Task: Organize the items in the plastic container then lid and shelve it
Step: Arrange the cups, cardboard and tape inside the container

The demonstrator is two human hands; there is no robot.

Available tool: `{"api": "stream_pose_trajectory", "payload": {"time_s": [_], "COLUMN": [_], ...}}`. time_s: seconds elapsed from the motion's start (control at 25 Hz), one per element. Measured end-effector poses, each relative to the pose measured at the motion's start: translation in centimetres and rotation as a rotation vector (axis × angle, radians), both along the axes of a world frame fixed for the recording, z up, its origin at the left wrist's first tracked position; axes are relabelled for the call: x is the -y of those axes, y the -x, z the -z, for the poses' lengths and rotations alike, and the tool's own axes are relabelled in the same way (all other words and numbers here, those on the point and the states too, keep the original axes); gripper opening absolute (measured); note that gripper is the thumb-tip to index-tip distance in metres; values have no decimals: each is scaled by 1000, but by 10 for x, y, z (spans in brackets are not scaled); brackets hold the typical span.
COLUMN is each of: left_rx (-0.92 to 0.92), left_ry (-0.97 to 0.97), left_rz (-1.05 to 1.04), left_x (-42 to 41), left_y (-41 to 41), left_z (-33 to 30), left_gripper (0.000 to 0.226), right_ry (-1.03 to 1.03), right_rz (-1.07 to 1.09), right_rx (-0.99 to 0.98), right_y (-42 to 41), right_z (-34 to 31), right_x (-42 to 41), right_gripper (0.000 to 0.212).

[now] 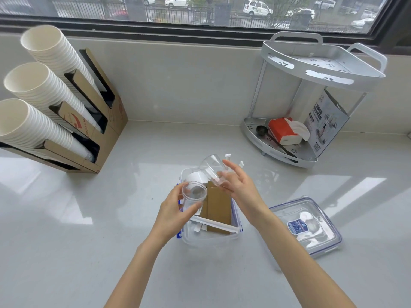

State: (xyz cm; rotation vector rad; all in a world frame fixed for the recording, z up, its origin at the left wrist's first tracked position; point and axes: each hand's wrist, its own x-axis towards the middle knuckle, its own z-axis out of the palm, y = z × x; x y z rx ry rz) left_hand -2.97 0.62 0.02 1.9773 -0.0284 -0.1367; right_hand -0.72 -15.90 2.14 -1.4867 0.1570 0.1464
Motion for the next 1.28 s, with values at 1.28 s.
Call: {"api": "stream_pose_trajectory", "payload": {"time_s": [1.28], "left_rx": [-11], "left_ry": [42], "left_rz": [-51], "left_x": [-2], "left_y": [1], "left_z": [5], "left_gripper": [55], "right_ry": [369], "right_rz": [-187], "right_rx": [63], "right_y": [11], "right_z": [19], "right_x": [-10], "right_gripper": [29]}}
